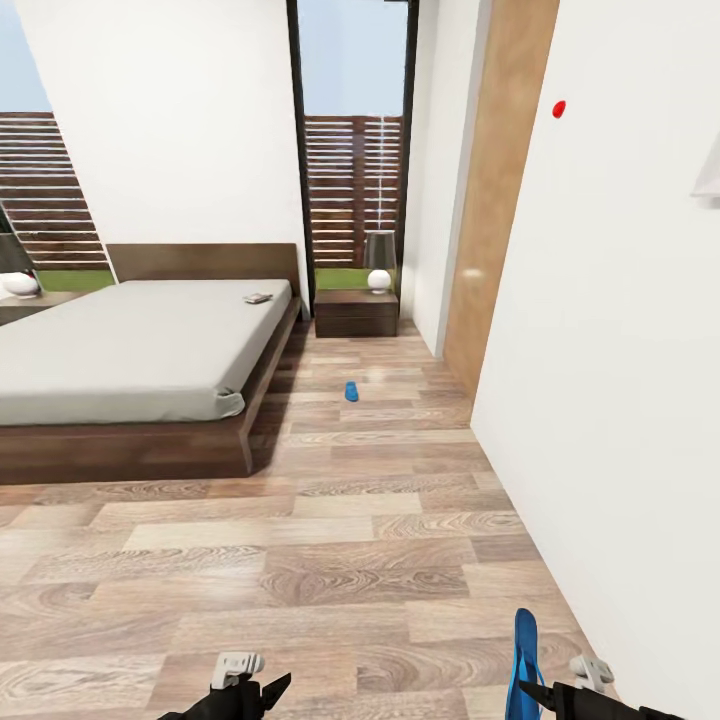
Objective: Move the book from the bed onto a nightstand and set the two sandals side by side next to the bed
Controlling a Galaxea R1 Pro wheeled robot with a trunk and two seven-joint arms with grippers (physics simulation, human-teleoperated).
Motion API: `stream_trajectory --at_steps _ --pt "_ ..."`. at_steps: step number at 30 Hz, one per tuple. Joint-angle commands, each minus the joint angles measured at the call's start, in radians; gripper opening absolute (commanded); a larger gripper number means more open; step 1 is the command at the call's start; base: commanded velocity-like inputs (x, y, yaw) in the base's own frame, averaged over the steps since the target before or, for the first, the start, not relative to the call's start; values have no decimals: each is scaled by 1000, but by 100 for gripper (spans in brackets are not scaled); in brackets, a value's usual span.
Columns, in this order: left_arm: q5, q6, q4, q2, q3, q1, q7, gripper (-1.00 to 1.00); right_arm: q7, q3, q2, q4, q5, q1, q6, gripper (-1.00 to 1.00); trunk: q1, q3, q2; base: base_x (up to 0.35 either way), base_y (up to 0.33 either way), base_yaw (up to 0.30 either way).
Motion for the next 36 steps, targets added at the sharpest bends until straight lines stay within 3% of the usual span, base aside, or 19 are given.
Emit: stream_trajectory --at_steps 1,19,36 --pt "7 5 0 0 2 0 -5 100 2 3 -1 -1 -11 -1 10 -100 0 -1 0 1 0 0" --pt "7 5 0 0 1 0 -4 100 2 3 -1 -1 -12 0 10 -100 0 -1 0 157 -113 0" --pt "7 5 0 0 1 0 -4 100 2 3 -1 -1 -12 0 10 -100 0 -1 0 298 -31 0"
